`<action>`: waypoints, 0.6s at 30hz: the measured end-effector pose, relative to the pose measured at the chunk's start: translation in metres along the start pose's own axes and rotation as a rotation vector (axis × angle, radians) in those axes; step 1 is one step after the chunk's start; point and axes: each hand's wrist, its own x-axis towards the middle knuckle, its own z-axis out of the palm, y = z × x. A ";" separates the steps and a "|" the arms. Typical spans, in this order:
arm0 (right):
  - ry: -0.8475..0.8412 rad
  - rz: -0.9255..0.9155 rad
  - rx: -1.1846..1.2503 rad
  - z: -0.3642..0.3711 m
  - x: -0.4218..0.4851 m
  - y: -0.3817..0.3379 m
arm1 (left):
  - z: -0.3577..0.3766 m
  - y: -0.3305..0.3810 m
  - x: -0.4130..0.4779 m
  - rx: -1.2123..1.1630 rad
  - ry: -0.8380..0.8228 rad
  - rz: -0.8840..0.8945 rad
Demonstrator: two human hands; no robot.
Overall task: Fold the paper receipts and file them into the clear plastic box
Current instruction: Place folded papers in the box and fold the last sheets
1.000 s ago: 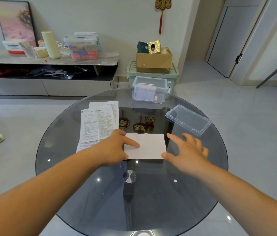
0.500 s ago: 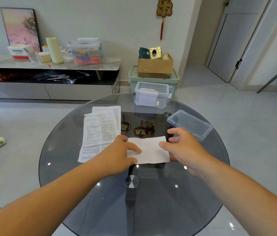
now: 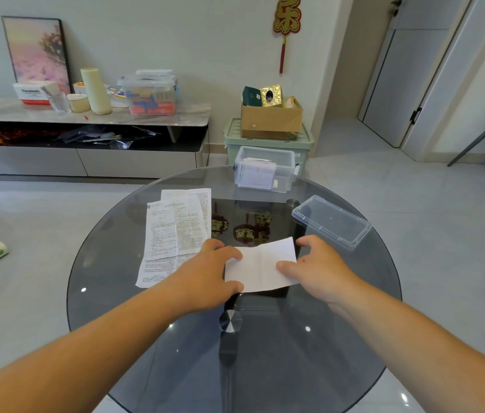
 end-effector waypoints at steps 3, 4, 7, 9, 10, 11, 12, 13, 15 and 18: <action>-0.021 -0.060 0.058 -0.001 0.002 0.000 | 0.000 0.002 -0.002 0.014 0.009 -0.003; -0.045 -0.075 0.101 -0.003 0.002 -0.001 | -0.001 0.003 -0.002 -0.004 0.039 -0.012; -0.140 -0.127 0.168 -0.012 0.000 -0.005 | -0.006 0.004 -0.002 -0.064 0.208 0.013; -0.206 -0.151 0.164 -0.018 -0.001 -0.005 | -0.009 0.004 0.000 -0.042 0.313 0.068; -0.235 -0.166 0.154 -0.020 -0.002 -0.005 | -0.011 0.006 0.000 -0.045 0.332 0.090; -0.253 -0.191 0.130 -0.022 -0.003 -0.006 | -0.012 0.008 0.000 -0.074 0.330 0.104; -0.256 -0.223 0.097 -0.022 -0.003 -0.007 | -0.013 0.011 0.000 -0.128 0.320 0.117; -0.241 -0.264 0.063 -0.023 -0.003 -0.009 | -0.014 0.015 0.000 -0.187 0.303 0.125; -0.176 -0.359 0.019 -0.024 -0.005 -0.014 | -0.017 0.021 -0.002 -0.278 0.300 0.148; -0.065 -0.497 0.030 -0.029 -0.006 -0.021 | -0.025 0.027 -0.002 -0.458 0.380 0.180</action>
